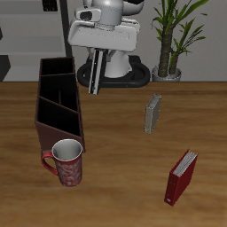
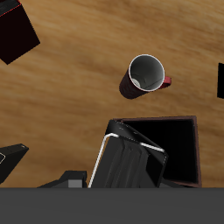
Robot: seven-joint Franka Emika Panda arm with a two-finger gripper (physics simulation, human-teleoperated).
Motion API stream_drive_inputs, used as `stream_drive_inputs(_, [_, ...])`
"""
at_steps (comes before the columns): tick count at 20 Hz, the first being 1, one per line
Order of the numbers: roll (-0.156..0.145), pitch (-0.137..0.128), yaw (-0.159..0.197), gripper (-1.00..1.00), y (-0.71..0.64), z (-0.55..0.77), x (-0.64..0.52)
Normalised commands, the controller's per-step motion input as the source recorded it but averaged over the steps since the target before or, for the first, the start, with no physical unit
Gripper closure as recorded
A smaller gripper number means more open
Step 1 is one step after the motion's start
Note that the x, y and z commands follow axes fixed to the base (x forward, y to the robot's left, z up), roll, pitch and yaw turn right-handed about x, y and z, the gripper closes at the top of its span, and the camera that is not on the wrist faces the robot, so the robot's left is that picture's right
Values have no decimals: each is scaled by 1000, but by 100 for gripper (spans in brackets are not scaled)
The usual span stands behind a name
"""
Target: Place the striped book into the right desk caddy's front compartment
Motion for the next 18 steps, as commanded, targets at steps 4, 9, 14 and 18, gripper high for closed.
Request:
stream_drive_inputs(4, [-36,10,21,100,-133,-67,-219])
stream_drive_inputs(9, [-29,10,60,100,-46,-88,-273])
stream_drive_inputs(14, [-15,-41,14,100,36,53,-296])
stream_drive_inputs(18, [-4,-14,45,100,-14,-35,-256])
